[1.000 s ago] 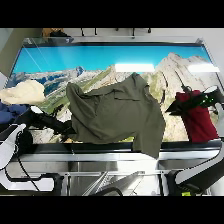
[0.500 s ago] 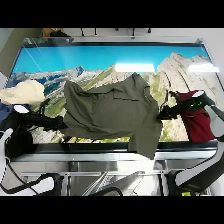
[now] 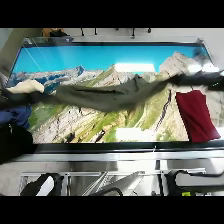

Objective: Fold the shirts.

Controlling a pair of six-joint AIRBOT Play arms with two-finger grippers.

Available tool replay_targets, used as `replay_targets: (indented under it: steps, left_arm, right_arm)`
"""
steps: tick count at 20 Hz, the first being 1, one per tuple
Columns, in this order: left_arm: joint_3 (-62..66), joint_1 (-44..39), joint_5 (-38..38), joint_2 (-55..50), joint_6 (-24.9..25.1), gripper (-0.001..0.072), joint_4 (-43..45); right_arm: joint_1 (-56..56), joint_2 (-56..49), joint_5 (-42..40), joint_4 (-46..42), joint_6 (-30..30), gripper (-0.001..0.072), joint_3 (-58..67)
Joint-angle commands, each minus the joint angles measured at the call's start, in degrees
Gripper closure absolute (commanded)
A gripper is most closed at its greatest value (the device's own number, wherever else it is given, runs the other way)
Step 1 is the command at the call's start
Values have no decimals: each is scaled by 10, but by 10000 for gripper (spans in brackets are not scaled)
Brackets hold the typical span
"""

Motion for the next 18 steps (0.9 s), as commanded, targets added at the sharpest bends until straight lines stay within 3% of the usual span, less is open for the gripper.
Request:
replay_targets:
  steps: [1, 3, 5, 7, 9, 11, 13, 15, 18]
  left_arm:
    - [261, 40, 61, 70, -12, 696, -150]
    - [440, 72, 132, 58, -46, 697, -150]
    - [605, 104, 140, 10, -92, 697, -150]
    - [698, 125, 90, -36, -143, 696, -150]
    - [713, 129, 7, -71, -165, 696, -150]
    - [641, 129, -52, -77, -164, 696, -152]
    - [448, 116, -58, -43, -120, 696, -159]
    - [243, 82, -10, -12, -48, 696, -155]
    - [3, 21, 84, -32, 53, 696, -154]
  right_arm:
    - [-36, 126, -144, 100, -24, 691, 164]
    - [-53, 151, -214, 68, -27, 691, 276]
    - [-61, 152, -251, 27, -14, 691, 372]
    - [-61, 155, -256, 19, -15, 691, 397]
    - [-61, 151, -241, -2, -14, 691, 396]
    - [-61, 133, -221, 0, -15, 691, 376]
    - [-59, 105, -180, 23, -20, 691, 333]
    - [-27, 65, -152, 27, -33, 691, 266]
    - [50, -13, -160, -42, -42, 691, 178]
